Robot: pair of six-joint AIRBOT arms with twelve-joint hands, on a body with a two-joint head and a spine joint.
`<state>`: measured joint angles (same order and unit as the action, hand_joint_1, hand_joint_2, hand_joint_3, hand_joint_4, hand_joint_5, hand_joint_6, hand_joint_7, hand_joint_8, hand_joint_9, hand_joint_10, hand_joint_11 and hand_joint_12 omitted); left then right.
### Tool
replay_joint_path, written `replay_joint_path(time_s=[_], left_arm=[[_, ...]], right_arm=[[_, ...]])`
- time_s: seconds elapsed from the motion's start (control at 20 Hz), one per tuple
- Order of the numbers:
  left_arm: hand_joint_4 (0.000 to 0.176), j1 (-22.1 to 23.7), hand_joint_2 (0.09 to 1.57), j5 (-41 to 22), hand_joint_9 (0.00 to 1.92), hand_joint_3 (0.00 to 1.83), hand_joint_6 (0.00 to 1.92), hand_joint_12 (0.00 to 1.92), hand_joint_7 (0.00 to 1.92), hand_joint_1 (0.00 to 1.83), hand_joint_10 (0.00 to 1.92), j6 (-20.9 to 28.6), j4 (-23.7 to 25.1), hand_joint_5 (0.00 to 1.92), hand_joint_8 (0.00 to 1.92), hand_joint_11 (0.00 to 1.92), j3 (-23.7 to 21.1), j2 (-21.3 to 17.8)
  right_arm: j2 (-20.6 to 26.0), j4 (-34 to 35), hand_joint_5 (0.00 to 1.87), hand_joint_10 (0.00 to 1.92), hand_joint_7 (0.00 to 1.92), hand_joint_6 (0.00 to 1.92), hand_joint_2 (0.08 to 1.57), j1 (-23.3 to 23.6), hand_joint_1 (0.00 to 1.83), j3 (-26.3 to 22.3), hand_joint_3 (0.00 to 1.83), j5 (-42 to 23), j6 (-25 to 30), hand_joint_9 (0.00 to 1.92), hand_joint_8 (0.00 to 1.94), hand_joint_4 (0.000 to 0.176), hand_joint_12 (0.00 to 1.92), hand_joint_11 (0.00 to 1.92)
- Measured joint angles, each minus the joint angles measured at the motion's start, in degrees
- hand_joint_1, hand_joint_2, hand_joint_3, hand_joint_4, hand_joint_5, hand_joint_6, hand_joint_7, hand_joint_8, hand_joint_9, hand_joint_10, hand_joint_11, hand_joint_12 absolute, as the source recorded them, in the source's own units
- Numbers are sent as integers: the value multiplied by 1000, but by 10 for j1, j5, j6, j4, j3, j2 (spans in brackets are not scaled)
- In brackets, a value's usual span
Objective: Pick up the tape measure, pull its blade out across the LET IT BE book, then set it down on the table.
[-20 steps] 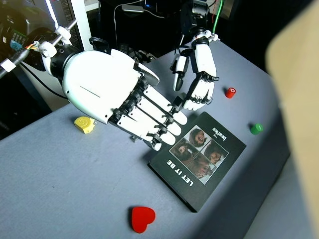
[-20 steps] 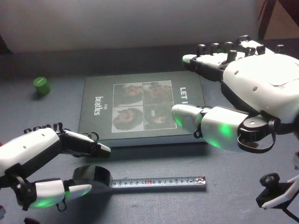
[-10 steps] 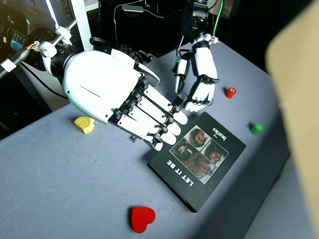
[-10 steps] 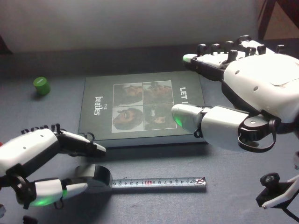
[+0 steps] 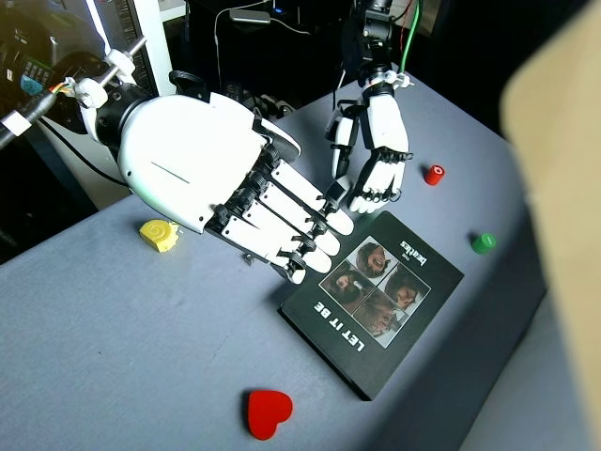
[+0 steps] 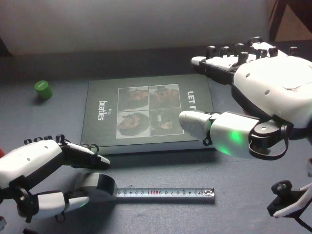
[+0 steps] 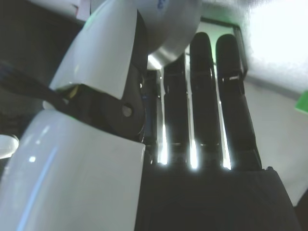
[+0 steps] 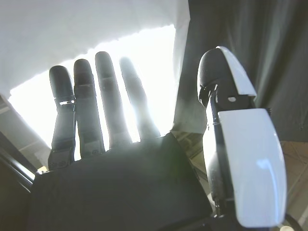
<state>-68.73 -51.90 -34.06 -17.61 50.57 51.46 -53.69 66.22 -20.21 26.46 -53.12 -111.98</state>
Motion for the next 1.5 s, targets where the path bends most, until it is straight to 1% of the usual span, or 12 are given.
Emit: replay_joint_path(time_s=[0.55,0.6,0.65,0.7,0.75,0.8,0.85,0.9,0.95,1.2,1.35,1.5], left_arm=[[0,0,1095,9,665,0,0,706,726,1234,0,-30,-2,759,0,394,-7,3],[0,0,1097,10,743,0,2,726,793,1231,14,-34,-4,778,6,449,-8,6],[0,0,1097,12,743,0,2,726,793,1231,14,-34,-3,778,6,449,-8,8],[0,0,1111,12,921,0,4,818,928,1229,31,-37,-4,847,6,649,-10,9],[0,0,1111,12,921,0,4,818,928,1229,31,-38,-3,847,6,649,-11,9],[0,0,1134,12,907,0,779,952,1000,1345,1029,-38,-2,864,715,740,-12,9],[0,1,1101,15,908,0,735,1168,1042,1379,1274,-41,1,996,892,870,-12,9],[0,1,1101,17,908,0,735,1168,1042,1379,1274,-41,1,996,892,870,-12,9],[0,1,1091,22,912,0,675,1231,1049,1382,1279,-41,0,1047,889,879,-12,9],[0,19,1096,34,912,0,677,1182,1042,1381,1297,-37,-2,1028,896,861,-12,9],[0,60,1099,60,909,0,704,1155,1045,1380,1298,-35,-5,1005,897,862,-9,4],[0,130,1098,109,912,0,727,1150,1053,1380,1290,-35,-4,999,878,868,4,-19]], right_arm=[[0,-1,277,3,353,2,1178,0,215,0,0,0,1,309,0,0,1142,0],[0,-1,276,3,352,1,1178,0,215,0,0,0,1,309,0,0,1142,0],[0,-1,276,3,352,1,1178,0,215,0,0,0,1,309,0,0,1142,0],[0,-2,276,3,352,1,1177,0,215,0,0,0,1,309,0,0,1142,0],[0,-2,276,3,352,1,1177,0,215,0,0,0,1,309,0,0,1142,0],[0,-2,276,3,352,1,1177,0,215,0,0,0,1,309,0,0,1142,0],[0,-2,281,7,357,3,1177,0,214,0,0,0,1,322,2,0,1144,0],[0,-2,281,7,357,3,1177,0,214,0,0,0,1,322,2,0,1144,0],[0,-2,280,6,357,2,1177,0,214,0,0,0,1,323,1,0,1156,0],[0,-7,270,5,356,0,1177,-2,214,0,0,2,8,323,1,0,1156,0],[0,-16,268,7,361,0,1178,-2,214,0,0,3,12,327,3,0,1157,0],[-1,-15,269,7,364,0,1178,1,213,4,0,21,13,329,3,0,1156,0]])
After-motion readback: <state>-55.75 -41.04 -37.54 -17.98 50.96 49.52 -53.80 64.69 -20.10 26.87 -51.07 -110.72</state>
